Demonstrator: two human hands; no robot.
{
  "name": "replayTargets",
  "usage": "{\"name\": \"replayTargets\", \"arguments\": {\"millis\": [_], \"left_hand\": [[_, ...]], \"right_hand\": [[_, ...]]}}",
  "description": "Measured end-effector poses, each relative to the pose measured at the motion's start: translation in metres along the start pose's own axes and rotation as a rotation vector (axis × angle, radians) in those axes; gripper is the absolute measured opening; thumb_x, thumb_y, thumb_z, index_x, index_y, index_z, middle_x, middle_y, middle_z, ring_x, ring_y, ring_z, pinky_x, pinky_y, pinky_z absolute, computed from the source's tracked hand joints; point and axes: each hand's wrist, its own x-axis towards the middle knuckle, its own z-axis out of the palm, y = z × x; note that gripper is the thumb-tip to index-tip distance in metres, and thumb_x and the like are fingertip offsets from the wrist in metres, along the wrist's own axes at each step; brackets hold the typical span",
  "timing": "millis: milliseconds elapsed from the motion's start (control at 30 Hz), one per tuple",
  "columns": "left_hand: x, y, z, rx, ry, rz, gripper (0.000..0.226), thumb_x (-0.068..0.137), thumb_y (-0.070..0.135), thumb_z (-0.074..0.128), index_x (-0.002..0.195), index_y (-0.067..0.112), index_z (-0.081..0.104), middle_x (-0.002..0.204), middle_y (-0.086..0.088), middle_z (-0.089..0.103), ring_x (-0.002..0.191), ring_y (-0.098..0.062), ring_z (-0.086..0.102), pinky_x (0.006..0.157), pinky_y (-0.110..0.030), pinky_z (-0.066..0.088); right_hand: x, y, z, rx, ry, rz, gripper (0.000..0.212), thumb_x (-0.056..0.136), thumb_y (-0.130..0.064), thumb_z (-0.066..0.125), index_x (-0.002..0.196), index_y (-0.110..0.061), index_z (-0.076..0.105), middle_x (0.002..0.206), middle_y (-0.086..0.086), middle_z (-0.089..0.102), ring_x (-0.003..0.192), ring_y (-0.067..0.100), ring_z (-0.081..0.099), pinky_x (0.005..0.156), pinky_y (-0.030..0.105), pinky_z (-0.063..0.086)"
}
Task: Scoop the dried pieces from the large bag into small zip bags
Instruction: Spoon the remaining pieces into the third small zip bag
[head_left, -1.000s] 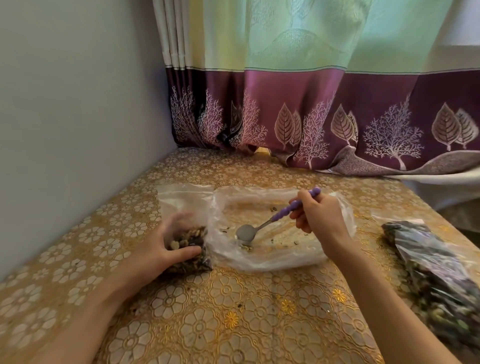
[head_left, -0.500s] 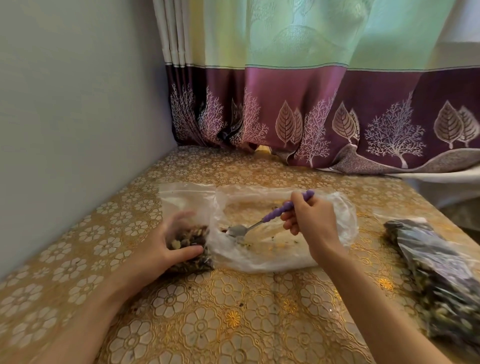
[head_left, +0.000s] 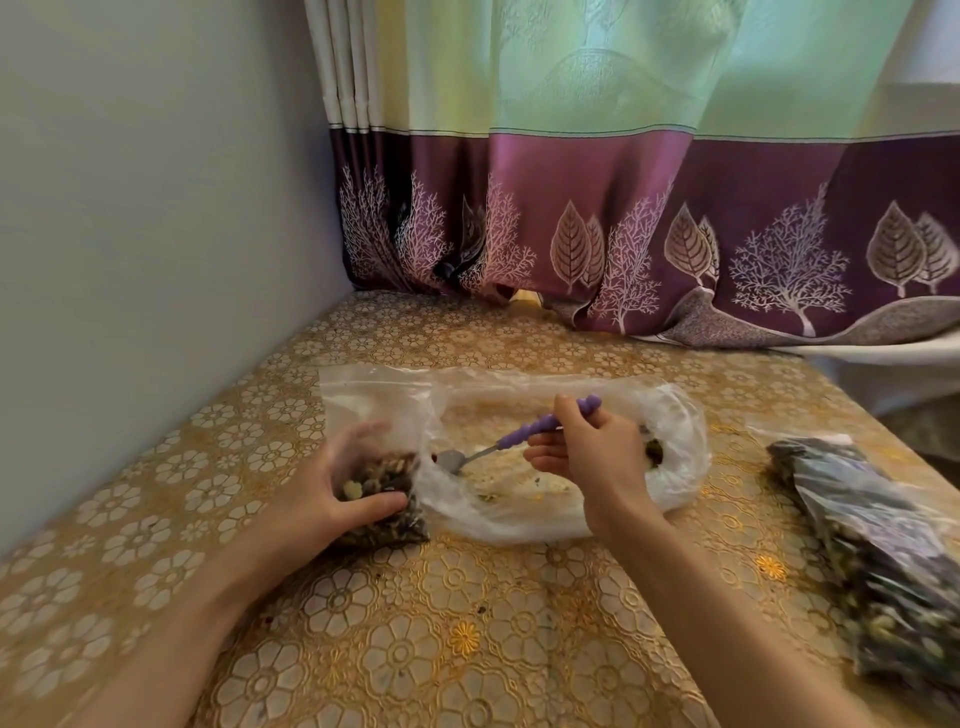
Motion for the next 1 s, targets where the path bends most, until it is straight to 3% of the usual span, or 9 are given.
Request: {"name": "replayTargets", "arguments": {"millis": [200, 500, 633, 767, 900, 1000], "left_hand": [[-0.001, 0.001, 0.001, -0.008, 0.002, 0.008, 0.067, 0.061, 0.026, 0.074, 0.12, 0.038, 0.045, 0.101, 0.027, 0.064, 0.093, 0.008, 0.061, 0.067, -0.005, 0.048], [-0.001, 0.001, 0.002, -0.011, 0.014, 0.001, 0.068, 0.061, 0.025, 0.074, 0.123, 0.035, 0.045, 0.101, 0.012, 0.067, 0.092, 0.009, 0.061, 0.067, -0.005, 0.048], [-0.002, 0.001, 0.001, -0.004, 0.006, 0.0, 0.07, 0.061, 0.027, 0.074, 0.123, 0.037, 0.044, 0.105, 0.011, 0.064, 0.092, 0.011, 0.06, 0.068, -0.005, 0.047], [-0.002, 0.006, 0.004, -0.021, -0.019, 0.01, 0.067, 0.059, 0.024, 0.074, 0.117, 0.041, 0.044, 0.104, 0.007, 0.065, 0.092, 0.009, 0.061, 0.067, -0.006, 0.048], [-0.003, 0.009, 0.01, 0.009, -0.043, 0.058, 0.065, 0.06, 0.023, 0.075, 0.115, 0.039, 0.044, 0.093, 0.027, 0.068, 0.089, 0.017, 0.058, 0.065, 0.0, 0.043], [-0.003, 0.008, 0.012, 0.007, -0.064, 0.055, 0.068, 0.061, 0.028, 0.076, 0.119, 0.041, 0.043, 0.099, 0.013, 0.069, 0.095, 0.011, 0.059, 0.069, -0.003, 0.045]], "right_hand": [[0.004, -0.002, -0.006, 0.173, -0.039, 0.235, 0.029, 0.091, -0.002, 0.041, 0.071, 0.007, 0.06, 0.076, 0.023, 0.071, 0.055, 0.019, 0.064, 0.051, 0.019, 0.055], [0.011, -0.012, -0.021, 0.083, 0.041, 0.285, 0.029, 0.084, -0.001, 0.037, 0.065, 0.003, 0.059, 0.058, 0.014, 0.069, 0.043, 0.013, 0.057, 0.043, 0.018, 0.051], [0.011, -0.018, -0.026, 0.005, 0.102, 0.206, 0.029, 0.084, -0.002, 0.037, 0.063, -0.001, 0.058, 0.051, 0.008, 0.066, 0.039, 0.01, 0.053, 0.038, 0.017, 0.044], [0.009, -0.031, -0.027, 0.105, 0.142, 0.073, 0.03, 0.09, -0.005, 0.041, 0.066, -0.002, 0.059, 0.047, 0.003, 0.063, 0.039, 0.009, 0.052, 0.038, 0.017, 0.041], [-0.001, -0.049, -0.021, 0.224, 0.077, -0.104, 0.029, 0.094, -0.008, 0.043, 0.069, -0.003, 0.058, 0.062, 0.011, 0.065, 0.048, 0.014, 0.053, 0.042, 0.019, 0.042], [-0.01, -0.059, -0.013, 0.246, 0.019, -0.207, 0.032, 0.097, -0.012, 0.043, 0.071, -0.002, 0.058, 0.06, 0.008, 0.066, 0.048, 0.013, 0.053, 0.043, 0.019, 0.043]]}}
